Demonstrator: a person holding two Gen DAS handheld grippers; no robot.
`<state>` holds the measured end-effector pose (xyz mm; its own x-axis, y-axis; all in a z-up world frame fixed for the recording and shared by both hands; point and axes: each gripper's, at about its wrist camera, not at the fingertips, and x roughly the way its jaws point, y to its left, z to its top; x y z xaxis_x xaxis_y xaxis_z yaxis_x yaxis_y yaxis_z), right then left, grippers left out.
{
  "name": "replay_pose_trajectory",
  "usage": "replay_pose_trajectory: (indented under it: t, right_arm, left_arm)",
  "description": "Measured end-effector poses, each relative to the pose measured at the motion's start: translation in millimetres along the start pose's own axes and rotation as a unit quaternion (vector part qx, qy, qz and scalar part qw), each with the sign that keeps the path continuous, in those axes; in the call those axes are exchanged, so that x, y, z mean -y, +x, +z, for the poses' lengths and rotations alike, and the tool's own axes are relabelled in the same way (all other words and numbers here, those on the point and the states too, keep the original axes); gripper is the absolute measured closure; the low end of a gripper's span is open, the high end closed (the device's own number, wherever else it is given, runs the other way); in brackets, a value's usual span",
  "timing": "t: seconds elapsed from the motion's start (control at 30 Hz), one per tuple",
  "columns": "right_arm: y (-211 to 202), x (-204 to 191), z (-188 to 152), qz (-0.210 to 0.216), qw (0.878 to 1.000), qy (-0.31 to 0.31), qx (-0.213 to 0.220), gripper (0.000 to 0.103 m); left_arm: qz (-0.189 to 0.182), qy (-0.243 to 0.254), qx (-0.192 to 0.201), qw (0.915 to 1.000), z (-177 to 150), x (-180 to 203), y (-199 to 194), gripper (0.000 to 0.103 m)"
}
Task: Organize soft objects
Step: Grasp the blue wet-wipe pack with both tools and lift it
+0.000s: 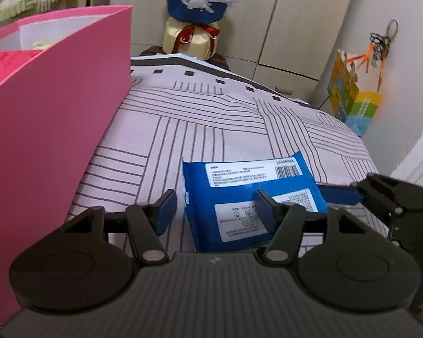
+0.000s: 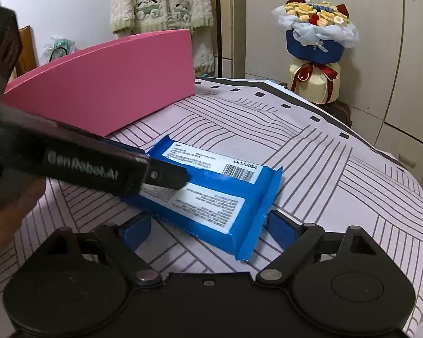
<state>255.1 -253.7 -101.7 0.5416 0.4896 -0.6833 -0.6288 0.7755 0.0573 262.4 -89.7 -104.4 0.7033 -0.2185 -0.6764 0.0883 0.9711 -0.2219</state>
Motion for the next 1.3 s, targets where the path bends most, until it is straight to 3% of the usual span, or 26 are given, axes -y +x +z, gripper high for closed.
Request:
replay_pose_trajectory:
  t: [0.1, 0.37, 0.53, 0.67, 0.93, 1.1, 1.3]
  right_arm:
    - [2.5, -3.9, 2.5, -0.015, 1.0, 0.018, -0.003, 0.008]
    - [3.0, -18.4, 2.0, -0.043, 0.998, 0.042, -0.006, 0.009]
    - [-3.1, -33.6, 0.8, -0.064, 0.997, 0.05, 0.002, 0.022]
    - [-10.7, -45.9, -3.8, -0.074, 0.996, 0.055, 0.003, 0.023]
    - [-36.2, -70.0, -15.1, -0.076, 0.991, 0.108, 0.01, 0.014]
    - [-53.3, -85.9, -22.1, -0.067, 0.988, 0.138, 0.027, 0.01]
    - [-73.7, -117.6, -27.4, -0.07, 0.99, 0.121, 0.032, 0.008]
  left_arm:
    - [-0.013, -0.008, -0.004, 0.9999, 1.4, -0.1, -0.3, 0.057]
    - [-0.021, 0.001, 0.003, 0.9998, -0.2, -1.0, -0.5, 0.062]
    - [-0.041, 0.0, 0.001, 0.9992, -3.0, -0.4, -5.8, 0.063]
    - [-0.043, 0.009, -0.009, 0.999, -6.7, 4.4, -14.0, 0.063]
    - [-0.071, 0.012, -0.048, 0.9963, -17.0, 4.1, -41.7, 0.055]
    - [-0.078, 0.025, -0.045, 0.9956, -25.0, 3.8, -69.6, 0.053]
    - [-0.087, 0.036, -0.04, 0.9947, -38.7, -1.6, -106.0, 0.052]
